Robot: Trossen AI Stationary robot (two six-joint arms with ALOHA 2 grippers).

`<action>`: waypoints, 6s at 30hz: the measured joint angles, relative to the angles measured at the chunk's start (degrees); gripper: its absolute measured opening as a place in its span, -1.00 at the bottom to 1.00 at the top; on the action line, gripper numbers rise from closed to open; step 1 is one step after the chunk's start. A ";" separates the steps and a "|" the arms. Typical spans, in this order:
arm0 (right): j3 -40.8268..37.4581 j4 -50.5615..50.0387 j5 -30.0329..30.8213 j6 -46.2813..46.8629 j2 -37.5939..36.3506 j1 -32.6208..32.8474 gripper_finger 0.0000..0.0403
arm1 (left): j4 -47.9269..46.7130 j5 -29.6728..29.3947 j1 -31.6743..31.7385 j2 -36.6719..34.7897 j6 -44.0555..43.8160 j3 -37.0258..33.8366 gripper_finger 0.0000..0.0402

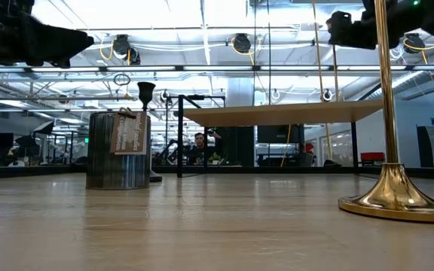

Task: Pick & Place candle stick holders
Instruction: Put the black candle holder on the shelf

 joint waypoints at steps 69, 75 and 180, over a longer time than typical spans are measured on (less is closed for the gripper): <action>0.09 -13.86 -29.04 18.12 25.09 45.42 -0.03 | 23.60 -11.89 5.06 41.70 -28.01 2.58 0.10; 0.09 -11.94 -29.01 18.08 25.09 45.40 -0.03 | 19.02 -13.16 5.31 49.37 -23.46 8.63 0.10; 0.07 -11.79 -28.93 18.04 25.07 42.45 -0.03 | 19.32 24.74 45.83 81.81 -13.46 56.17 -0.83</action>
